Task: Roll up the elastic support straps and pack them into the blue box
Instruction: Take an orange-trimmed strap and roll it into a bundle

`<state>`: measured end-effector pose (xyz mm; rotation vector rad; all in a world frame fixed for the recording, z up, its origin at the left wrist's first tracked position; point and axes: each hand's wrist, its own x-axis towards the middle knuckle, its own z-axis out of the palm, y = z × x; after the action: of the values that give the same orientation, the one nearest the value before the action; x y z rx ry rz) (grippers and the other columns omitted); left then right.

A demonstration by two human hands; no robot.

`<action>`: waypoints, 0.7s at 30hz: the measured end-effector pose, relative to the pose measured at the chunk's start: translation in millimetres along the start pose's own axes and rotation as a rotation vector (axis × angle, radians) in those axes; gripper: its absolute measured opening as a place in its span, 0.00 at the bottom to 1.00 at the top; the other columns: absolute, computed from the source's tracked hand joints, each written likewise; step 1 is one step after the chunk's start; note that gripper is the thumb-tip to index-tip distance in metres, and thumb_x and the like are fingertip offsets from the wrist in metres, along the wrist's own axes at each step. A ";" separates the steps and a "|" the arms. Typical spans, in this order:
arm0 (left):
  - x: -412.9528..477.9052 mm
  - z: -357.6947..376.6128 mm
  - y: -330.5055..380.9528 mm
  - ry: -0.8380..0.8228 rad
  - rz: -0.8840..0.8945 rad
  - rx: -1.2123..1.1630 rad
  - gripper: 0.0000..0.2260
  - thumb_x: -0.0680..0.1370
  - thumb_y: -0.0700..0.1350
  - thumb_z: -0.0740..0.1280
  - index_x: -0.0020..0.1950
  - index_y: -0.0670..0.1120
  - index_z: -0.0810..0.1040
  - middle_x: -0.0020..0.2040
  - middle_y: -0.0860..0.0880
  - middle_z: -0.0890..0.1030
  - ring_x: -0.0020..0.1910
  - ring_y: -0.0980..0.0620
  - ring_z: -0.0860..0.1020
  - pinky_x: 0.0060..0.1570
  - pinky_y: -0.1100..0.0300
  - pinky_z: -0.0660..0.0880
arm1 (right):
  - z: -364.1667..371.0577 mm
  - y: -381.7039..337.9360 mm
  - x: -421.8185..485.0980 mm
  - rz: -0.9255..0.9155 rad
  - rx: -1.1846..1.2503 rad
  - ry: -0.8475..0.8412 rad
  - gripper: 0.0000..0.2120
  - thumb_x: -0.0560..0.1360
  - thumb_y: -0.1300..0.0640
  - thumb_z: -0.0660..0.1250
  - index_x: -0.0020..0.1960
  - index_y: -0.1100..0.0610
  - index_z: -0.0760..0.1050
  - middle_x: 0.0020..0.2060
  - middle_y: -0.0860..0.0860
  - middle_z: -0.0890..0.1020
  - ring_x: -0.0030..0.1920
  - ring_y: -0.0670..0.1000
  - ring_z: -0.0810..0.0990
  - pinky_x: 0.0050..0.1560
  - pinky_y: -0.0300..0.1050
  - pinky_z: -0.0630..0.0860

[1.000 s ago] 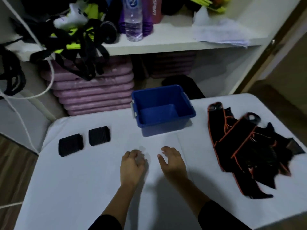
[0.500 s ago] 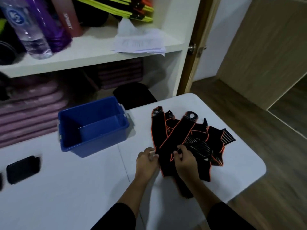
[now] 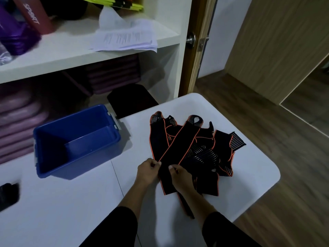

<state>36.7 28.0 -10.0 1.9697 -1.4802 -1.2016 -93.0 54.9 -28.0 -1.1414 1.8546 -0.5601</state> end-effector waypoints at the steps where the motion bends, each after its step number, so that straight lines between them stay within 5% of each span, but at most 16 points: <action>1: -2.8 -0.8 -1.1 0.023 0.009 -0.009 0.09 0.77 0.47 0.65 0.47 0.42 0.79 0.45 0.48 0.79 0.47 0.49 0.76 0.43 0.67 0.66 | 0.6 0.5 0.1 0.019 0.017 0.010 0.14 0.80 0.51 0.57 0.56 0.56 0.78 0.48 0.54 0.82 0.54 0.54 0.79 0.46 0.37 0.64; 8: -21.6 -1.7 -12.0 0.002 0.002 -0.062 0.04 0.73 0.40 0.71 0.41 0.40 0.83 0.43 0.47 0.83 0.40 0.56 0.77 0.35 0.78 0.66 | 7.1 8.1 -4.1 0.212 0.309 0.105 0.07 0.74 0.62 0.67 0.51 0.59 0.79 0.37 0.53 0.80 0.39 0.53 0.81 0.51 0.51 0.79; 12: -29.0 -1.8 -14.4 -0.005 -0.050 -0.150 0.06 0.72 0.44 0.71 0.40 0.42 0.83 0.41 0.47 0.83 0.41 0.54 0.78 0.43 0.68 0.70 | 8.1 11.8 -12.5 0.263 0.413 0.131 0.11 0.71 0.67 0.67 0.52 0.58 0.77 0.37 0.52 0.79 0.37 0.52 0.80 0.45 0.47 0.79; 16: -29.2 -3.9 -19.4 -0.053 -0.130 -0.256 0.03 0.72 0.41 0.71 0.44 0.45 0.80 0.43 0.45 0.79 0.42 0.50 0.79 0.35 0.70 0.75 | 6.5 11.6 -24.3 0.206 0.538 0.058 0.17 0.69 0.74 0.66 0.53 0.59 0.77 0.43 0.57 0.80 0.39 0.53 0.80 0.44 0.45 0.79; 21: -36.0 -21.4 -19.9 -0.306 -0.170 -0.462 0.17 0.73 0.29 0.61 0.56 0.45 0.78 0.56 0.39 0.76 0.48 0.41 0.80 0.50 0.46 0.80 | -4.7 4.0 -42.9 0.033 0.557 -0.107 0.24 0.69 0.79 0.62 0.63 0.66 0.71 0.48 0.61 0.77 0.43 0.54 0.78 0.38 0.38 0.77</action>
<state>63.0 64.4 1.3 1.6716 -1.0431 -1.7973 -90.1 94.1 -9.6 -0.7483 1.4869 -0.9082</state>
